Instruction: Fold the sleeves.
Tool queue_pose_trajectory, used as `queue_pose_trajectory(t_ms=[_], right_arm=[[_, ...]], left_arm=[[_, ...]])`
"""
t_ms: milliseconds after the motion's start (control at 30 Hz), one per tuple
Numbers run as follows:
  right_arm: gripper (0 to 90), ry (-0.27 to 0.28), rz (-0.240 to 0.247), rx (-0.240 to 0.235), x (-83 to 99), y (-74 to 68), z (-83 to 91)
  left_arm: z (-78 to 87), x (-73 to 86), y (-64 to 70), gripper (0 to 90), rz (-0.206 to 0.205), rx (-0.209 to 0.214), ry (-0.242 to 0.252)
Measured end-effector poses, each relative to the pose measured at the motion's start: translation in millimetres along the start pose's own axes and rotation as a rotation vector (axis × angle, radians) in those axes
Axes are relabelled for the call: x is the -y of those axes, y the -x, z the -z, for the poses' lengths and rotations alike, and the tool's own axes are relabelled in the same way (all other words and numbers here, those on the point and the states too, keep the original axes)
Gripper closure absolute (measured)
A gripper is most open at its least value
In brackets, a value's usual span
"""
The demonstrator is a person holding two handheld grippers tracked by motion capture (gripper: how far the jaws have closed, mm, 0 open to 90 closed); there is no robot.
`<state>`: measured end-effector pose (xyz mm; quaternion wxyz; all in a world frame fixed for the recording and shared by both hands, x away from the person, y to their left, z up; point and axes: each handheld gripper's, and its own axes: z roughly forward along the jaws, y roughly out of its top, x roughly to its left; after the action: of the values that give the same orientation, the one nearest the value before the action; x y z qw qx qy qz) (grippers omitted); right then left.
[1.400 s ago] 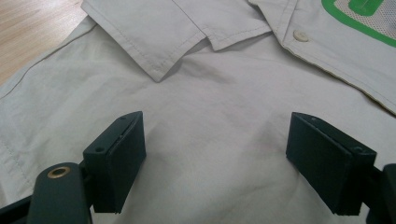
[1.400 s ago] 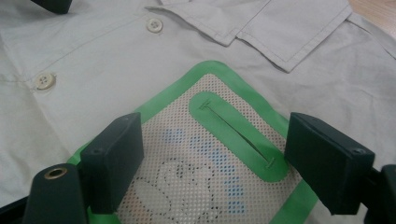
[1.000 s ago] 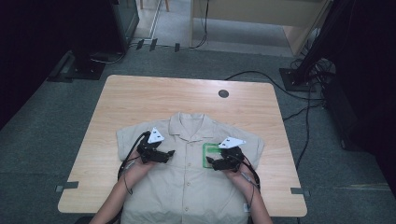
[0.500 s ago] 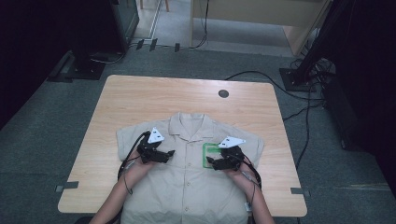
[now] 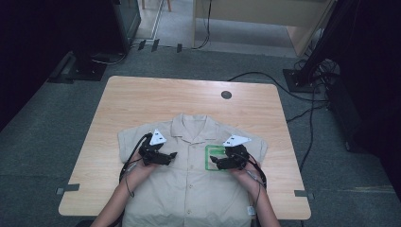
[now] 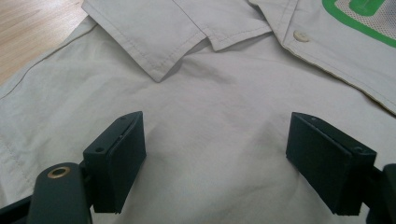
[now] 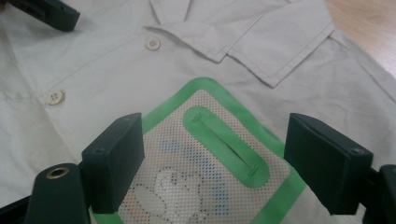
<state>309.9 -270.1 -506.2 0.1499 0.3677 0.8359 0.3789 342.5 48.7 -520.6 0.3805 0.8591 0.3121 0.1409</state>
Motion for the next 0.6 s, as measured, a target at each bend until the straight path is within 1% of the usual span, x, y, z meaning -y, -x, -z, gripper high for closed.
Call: queue_pose_trajectory(t_ms=[100, 367, 600], right_arm=[[19.9, 0.005, -0.017, -0.005, -0.2, 2.8, 2.2], [19.9, 0.005, -0.017, 0.007, 1.5, 6.1, 3.9], [20.0, 0.015, -0.025, 0.023, 4.6, 12.6, 9.1]], left_arm=[[0.0, 0.0, 0.0, 20.1, 0.000, 0.000, 0.000], [0.0, 0.0, 0.0, 20.1, 0.000, 0.000, -0.001], [0.0, 0.0, 0.0, 20.0, 0.000, 0.000, 0.000]])
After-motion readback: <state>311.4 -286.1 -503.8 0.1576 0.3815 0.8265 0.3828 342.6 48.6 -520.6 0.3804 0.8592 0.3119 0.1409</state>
